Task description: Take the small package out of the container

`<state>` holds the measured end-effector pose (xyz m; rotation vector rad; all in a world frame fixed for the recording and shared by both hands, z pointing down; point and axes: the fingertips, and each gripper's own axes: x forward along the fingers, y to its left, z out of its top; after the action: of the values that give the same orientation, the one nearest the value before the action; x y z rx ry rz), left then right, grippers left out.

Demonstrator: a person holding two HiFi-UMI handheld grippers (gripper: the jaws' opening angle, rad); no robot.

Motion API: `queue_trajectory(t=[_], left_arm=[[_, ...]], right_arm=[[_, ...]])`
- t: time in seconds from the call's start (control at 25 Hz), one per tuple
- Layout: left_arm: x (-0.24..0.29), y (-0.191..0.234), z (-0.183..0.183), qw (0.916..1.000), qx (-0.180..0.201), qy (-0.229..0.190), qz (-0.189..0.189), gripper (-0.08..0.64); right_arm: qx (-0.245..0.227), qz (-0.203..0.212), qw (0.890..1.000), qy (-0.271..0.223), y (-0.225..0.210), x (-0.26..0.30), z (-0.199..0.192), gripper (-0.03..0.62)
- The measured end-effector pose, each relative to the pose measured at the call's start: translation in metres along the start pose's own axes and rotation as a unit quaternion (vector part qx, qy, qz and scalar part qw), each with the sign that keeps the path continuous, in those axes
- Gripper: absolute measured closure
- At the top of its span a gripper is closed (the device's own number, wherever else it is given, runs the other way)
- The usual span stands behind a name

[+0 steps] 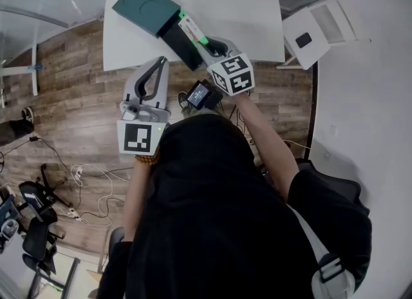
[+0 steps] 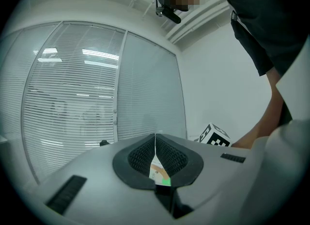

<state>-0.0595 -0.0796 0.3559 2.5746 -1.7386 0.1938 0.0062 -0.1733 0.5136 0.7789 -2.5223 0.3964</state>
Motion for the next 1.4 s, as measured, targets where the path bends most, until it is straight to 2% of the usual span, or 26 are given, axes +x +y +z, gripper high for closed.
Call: queue_trajectory(t=[0.76, 1.4], left_arm=[[0.003, -0.008, 0.000, 0.9998, 0.003, 0.002, -0.018, 0.557], [0.004, -0.007, -0.001, 0.9998, 0.006, 0.004, -0.020, 0.557]], right_arm=[[0.027, 0.004, 0.999, -0.044, 0.006, -0.022, 0.024, 0.506], [0.042, 0.023, 0.997, -0.065, 0.011, -0.031, 0.036, 0.506]])
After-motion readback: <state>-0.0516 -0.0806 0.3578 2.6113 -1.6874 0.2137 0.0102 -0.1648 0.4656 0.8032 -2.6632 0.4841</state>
